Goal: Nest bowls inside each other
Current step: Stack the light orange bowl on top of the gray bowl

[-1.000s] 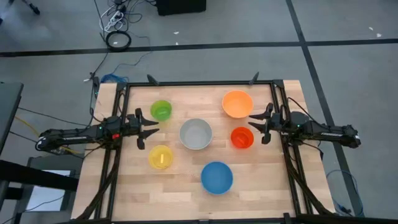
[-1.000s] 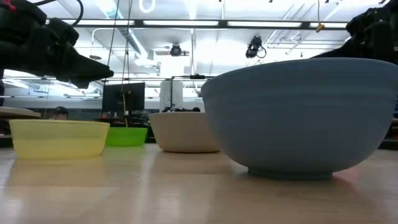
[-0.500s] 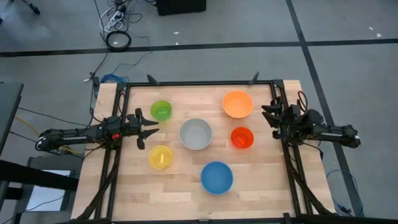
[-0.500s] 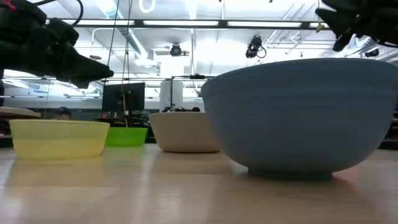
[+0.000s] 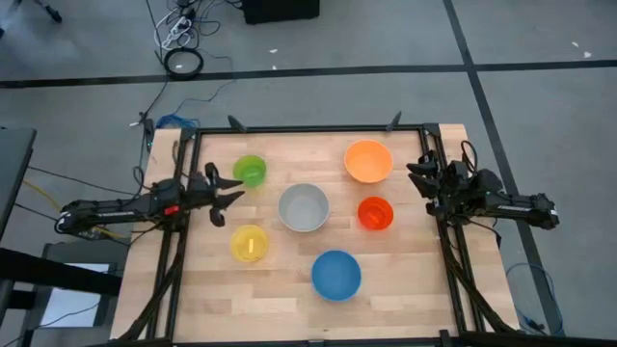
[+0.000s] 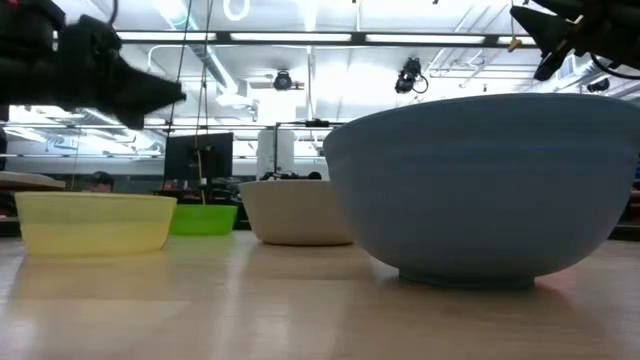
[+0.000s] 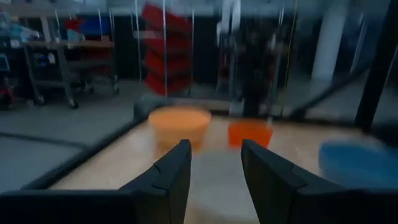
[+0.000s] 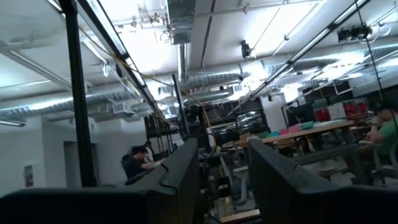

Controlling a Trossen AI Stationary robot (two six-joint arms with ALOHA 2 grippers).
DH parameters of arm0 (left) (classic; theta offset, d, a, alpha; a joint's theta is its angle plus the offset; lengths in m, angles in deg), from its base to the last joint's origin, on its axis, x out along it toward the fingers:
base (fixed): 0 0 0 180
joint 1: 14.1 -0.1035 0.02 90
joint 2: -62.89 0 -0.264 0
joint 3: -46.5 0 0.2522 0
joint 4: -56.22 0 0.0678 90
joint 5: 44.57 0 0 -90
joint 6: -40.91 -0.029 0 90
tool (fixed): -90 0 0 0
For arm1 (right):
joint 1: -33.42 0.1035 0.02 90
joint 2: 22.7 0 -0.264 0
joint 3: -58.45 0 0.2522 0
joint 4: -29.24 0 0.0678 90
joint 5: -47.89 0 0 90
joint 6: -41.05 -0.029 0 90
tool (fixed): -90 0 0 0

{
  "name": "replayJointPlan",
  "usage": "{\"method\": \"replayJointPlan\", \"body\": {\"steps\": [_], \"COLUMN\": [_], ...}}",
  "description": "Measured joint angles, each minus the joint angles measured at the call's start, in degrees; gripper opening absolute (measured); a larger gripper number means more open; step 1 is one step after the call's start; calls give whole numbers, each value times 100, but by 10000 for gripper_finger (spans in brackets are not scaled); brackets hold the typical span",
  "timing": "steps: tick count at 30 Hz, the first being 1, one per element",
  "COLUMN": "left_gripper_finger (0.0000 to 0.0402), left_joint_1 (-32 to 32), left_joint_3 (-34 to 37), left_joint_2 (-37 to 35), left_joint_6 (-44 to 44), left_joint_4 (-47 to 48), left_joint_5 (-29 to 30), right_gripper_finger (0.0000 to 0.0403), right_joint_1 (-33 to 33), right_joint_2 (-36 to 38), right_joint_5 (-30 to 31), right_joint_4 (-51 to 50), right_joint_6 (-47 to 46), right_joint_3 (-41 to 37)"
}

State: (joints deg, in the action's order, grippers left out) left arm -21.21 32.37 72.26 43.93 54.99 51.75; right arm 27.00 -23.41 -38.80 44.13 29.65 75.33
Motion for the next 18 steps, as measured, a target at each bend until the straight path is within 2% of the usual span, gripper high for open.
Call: {"method": "replayJointPlan", "body": {"steps": [6,12,18], "left_gripper_finger": [152,152,152], "left_joint_1": [0,0,0], "left_joint_3": [0,1,-12], "left_joint_2": [-2,-2,0], "left_joint_6": [1731,1824,1854], "left_joint_4": [-1519,-2576,-2565], "left_joint_5": [100,151,131], "right_gripper_finger": [129,129,129], "right_joint_1": [0,0,0], "right_joint_2": [0,-2,-2], "right_joint_5": [-15,427,503], "right_joint_4": [17,-44,-37], "right_joint_6": [-98,-117,-8], "right_joint_3": [0,0,0]}}
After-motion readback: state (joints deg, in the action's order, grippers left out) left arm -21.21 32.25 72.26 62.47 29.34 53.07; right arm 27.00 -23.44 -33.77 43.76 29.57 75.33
